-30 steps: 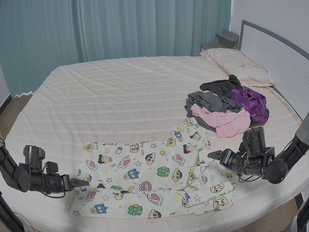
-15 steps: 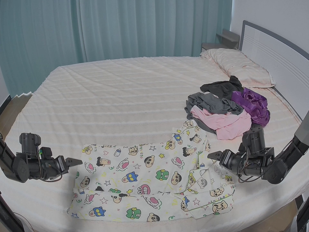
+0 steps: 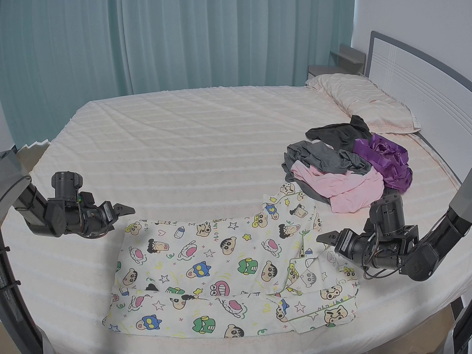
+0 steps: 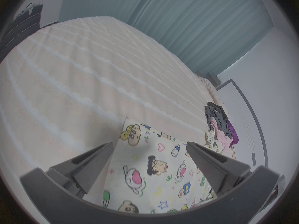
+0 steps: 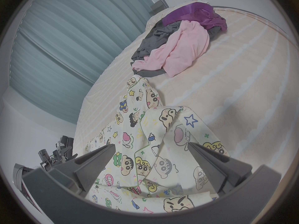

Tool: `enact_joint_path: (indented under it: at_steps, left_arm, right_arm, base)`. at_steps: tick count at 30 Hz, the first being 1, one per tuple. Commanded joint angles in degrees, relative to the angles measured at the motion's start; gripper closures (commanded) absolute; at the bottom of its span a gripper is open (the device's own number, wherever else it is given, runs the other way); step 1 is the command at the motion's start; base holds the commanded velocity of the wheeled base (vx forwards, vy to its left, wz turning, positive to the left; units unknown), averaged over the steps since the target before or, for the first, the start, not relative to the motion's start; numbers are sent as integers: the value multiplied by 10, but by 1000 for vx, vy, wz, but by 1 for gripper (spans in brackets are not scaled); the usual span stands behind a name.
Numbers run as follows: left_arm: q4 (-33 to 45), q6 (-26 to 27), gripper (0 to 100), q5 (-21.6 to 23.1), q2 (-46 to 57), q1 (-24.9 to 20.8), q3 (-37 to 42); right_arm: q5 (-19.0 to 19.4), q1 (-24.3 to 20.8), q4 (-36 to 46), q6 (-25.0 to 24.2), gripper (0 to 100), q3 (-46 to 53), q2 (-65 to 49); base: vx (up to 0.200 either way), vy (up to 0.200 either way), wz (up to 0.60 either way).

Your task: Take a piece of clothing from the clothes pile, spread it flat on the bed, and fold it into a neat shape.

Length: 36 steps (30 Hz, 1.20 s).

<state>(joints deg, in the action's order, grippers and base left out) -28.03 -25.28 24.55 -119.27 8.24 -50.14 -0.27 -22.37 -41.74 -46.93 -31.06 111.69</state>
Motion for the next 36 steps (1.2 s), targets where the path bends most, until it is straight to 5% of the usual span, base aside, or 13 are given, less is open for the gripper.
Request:
enact_joint_path:
  at_steps: [1, 25, 26, 36]
  left_arm:
    - [56, -2, 0, -2, -108, -13, -120]
    - [56, 24, 0, -29, -170, -28, -198]
    - [56, 23, 100, -28, -172, -29, -199]
    - [57, 21, 100, -30, -170, -25, -200]
  right_arm:
    - [0, 0, 0, 1, 0, 0, 5]
    - [0, 0, -1, 5, 0, -1, 16]
    - [0, 0, -1, 5, 0, -2, 16]
    - [4, 29, 5, 22, 0, -50, 30]
  base:
    - [0, 0, 0]
    - [0, 0, 0]
    - [0, 0, 0]
    - [0, 0, 0]
